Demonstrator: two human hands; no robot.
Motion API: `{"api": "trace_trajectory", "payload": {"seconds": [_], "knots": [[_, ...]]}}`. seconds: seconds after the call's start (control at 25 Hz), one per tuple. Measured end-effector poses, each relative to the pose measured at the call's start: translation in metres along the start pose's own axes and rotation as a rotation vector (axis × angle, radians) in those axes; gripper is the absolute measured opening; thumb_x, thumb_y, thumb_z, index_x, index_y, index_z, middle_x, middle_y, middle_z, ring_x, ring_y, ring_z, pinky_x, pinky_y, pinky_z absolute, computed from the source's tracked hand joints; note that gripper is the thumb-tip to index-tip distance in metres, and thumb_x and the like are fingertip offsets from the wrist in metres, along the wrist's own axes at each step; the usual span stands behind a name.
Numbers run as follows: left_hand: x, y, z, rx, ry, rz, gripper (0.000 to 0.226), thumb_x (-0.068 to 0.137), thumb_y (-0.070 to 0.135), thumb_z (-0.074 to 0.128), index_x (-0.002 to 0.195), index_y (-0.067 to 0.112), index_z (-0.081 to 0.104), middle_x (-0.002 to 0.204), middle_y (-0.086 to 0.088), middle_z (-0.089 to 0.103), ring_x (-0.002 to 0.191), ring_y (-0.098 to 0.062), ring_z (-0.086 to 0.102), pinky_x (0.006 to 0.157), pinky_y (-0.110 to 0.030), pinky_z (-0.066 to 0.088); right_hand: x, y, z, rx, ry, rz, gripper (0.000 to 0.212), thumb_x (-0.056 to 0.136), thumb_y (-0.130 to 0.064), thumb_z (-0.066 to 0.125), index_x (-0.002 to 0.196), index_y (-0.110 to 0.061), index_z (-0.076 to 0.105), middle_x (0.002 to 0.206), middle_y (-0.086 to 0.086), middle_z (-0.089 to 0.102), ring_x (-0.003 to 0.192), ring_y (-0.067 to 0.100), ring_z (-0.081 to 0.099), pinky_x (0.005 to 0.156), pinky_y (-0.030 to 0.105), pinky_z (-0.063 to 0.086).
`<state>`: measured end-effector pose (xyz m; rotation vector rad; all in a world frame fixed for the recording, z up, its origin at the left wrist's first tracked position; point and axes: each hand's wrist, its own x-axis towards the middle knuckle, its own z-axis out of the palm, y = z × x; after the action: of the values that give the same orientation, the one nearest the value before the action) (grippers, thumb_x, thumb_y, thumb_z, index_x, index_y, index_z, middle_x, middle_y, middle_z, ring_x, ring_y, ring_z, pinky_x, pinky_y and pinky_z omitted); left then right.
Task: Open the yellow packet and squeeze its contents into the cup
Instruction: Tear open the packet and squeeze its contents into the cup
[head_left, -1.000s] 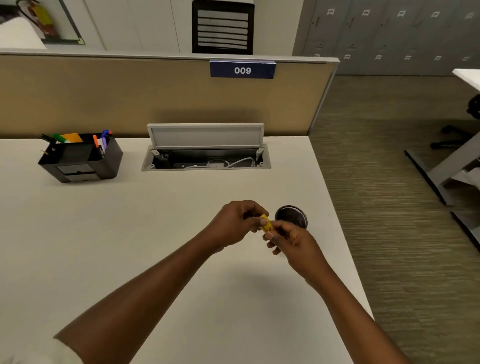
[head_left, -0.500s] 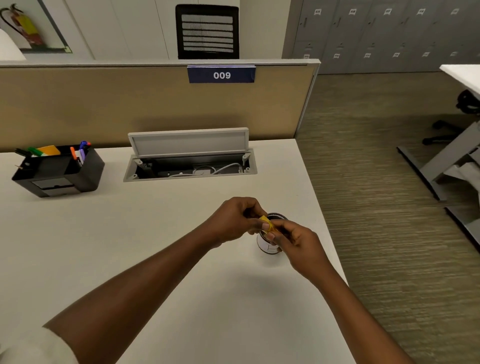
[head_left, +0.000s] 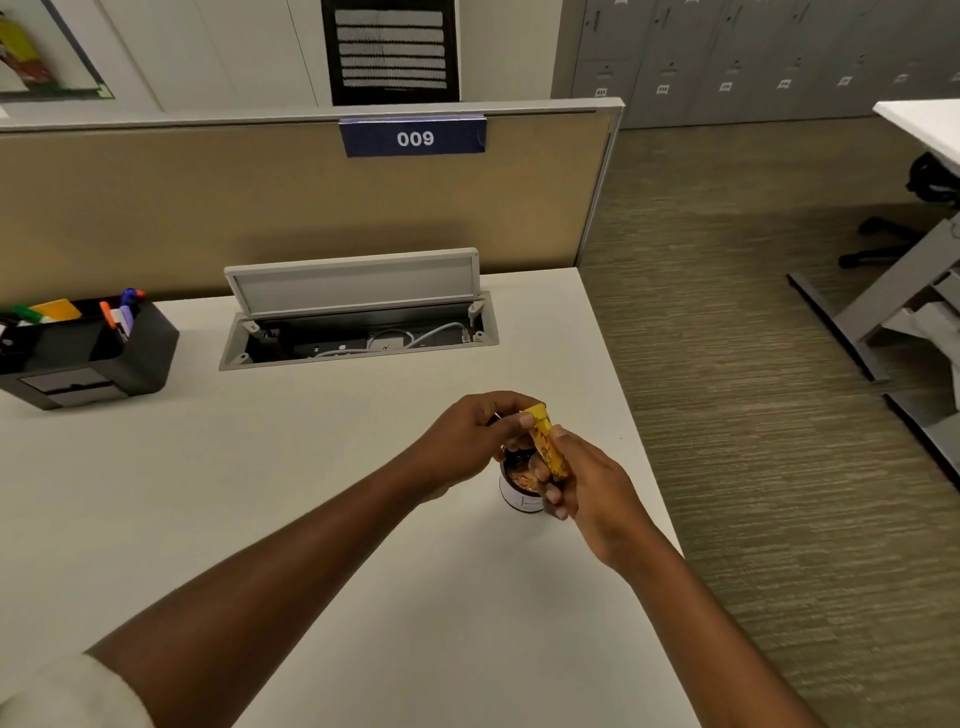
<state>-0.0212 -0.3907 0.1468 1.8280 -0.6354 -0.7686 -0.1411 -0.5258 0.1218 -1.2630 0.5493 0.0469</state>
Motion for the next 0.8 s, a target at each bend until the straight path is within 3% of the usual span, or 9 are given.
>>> {"api": "trace_trajectory", "payload": {"seconds": [0.12, 0.2, 0.28, 0.36, 0.44, 0.56, 0.6, 0.72, 0.8], "knots": [[0.002, -0.005, 0.011, -0.157, 0.010, -0.062, 0.035, 0.103, 0.037, 0.046, 0.113, 0.015, 0.072, 0.097, 0.001, 0.073, 0.083, -0.001, 0.064, 0.072, -0.017, 0.047, 0.003, 0.000, 0.006, 0.210, -0.067, 0.093, 0.049, 0.100, -0.053, 0.049, 0.106, -0.009, 0.068, 0.063, -0.001, 0.058, 0.046, 0.010, 0.037, 0.043, 0.024, 0.029], [0.003, -0.008, 0.020, -0.284, 0.016, -0.101, 0.047, 0.101, 0.042, 0.048, 0.109, 0.000, 0.068, 0.089, -0.013, 0.066, 0.081, -0.014, 0.062, 0.077, -0.022, 0.048, 0.003, 0.001, 0.012, 0.240, -0.076, 0.075, 0.048, 0.099, -0.056, 0.049, 0.098, -0.010, 0.063, 0.058, -0.003, 0.050, 0.044, 0.009, 0.030, 0.040, 0.021, 0.024], [0.003, -0.010, 0.029, -0.424, 0.041, -0.142, 0.056, 0.099, 0.043, 0.051, 0.105, -0.012, 0.061, 0.075, -0.016, 0.058, 0.066, -0.022, 0.060, 0.080, -0.031, 0.050, 0.003, 0.006, 0.017, 0.095, -0.013, 0.007, 0.049, 0.098, -0.061, 0.045, 0.086, -0.017, 0.059, 0.057, -0.004, 0.043, 0.045, 0.008, 0.028, 0.041, 0.021, 0.023], [0.004, -0.014, 0.036, -0.471, 0.075, -0.164, 0.055, 0.100, 0.041, 0.052, 0.102, -0.013, 0.062, 0.070, -0.014, 0.060, 0.057, -0.021, 0.060, 0.078, -0.031, 0.053, 0.003, 0.014, 0.022, -0.106, 0.087, -0.070, 0.047, 0.099, -0.063, 0.038, 0.080, -0.026, 0.060, 0.056, -0.012, 0.049, 0.046, 0.001, 0.038, 0.044, 0.016, 0.029], [0.005, -0.016, 0.042, -0.473, 0.110, -0.172, 0.051, 0.100, 0.040, 0.052, 0.099, -0.009, 0.066, 0.076, -0.016, 0.066, 0.063, -0.022, 0.062, 0.071, -0.025, 0.055, 0.004, 0.022, 0.025, -0.221, 0.177, -0.125, 0.042, 0.101, -0.059, 0.036, 0.096, -0.032, 0.068, 0.070, -0.019, 0.066, 0.056, -0.004, 0.055, 0.051, 0.009, 0.038], [0.007, -0.015, 0.047, -0.496, 0.142, -0.186, 0.046, 0.098, 0.041, 0.055, 0.100, -0.002, 0.072, 0.087, -0.018, 0.070, 0.076, -0.026, 0.064, 0.064, -0.022, 0.055, 0.006, 0.027, 0.025, -0.341, 0.260, -0.224, 0.049, 0.102, -0.051, 0.034, 0.119, -0.021, 0.068, 0.101, -0.007, 0.076, 0.086, 0.002, 0.071, 0.067, 0.010, 0.052], [0.007, -0.015, 0.048, -0.508, 0.147, -0.197, 0.044, 0.098, 0.042, 0.056, 0.101, 0.002, 0.074, 0.090, -0.015, 0.073, 0.079, -0.025, 0.067, 0.067, -0.023, 0.056, 0.006, 0.027, 0.024, -0.409, 0.288, -0.277, 0.051, 0.101, -0.051, 0.033, 0.118, -0.018, 0.067, 0.100, -0.005, 0.076, 0.090, 0.004, 0.072, 0.071, 0.012, 0.054], [0.009, -0.013, 0.050, -0.557, 0.158, -0.231, 0.037, 0.099, 0.041, 0.055, 0.105, 0.012, 0.077, 0.101, -0.006, 0.079, 0.094, -0.017, 0.075, 0.081, -0.025, 0.056, 0.006, 0.024, 0.021, -0.694, 0.398, -0.440, 0.046, 0.102, -0.048, 0.033, 0.112, -0.014, 0.062, 0.089, -0.002, 0.073, 0.081, 0.011, 0.072, 0.067, 0.026, 0.059], [0.010, -0.012, 0.050, -0.592, 0.161, -0.237, 0.035, 0.100, 0.038, 0.053, 0.104, 0.012, 0.077, 0.102, -0.006, 0.079, 0.095, -0.018, 0.075, 0.084, -0.027, 0.055, 0.007, 0.023, 0.019, -0.723, 0.401, -0.463, 0.042, 0.104, -0.043, 0.034, 0.116, -0.015, 0.062, 0.093, -0.001, 0.074, 0.084, 0.013, 0.073, 0.070, 0.028, 0.061]]}}
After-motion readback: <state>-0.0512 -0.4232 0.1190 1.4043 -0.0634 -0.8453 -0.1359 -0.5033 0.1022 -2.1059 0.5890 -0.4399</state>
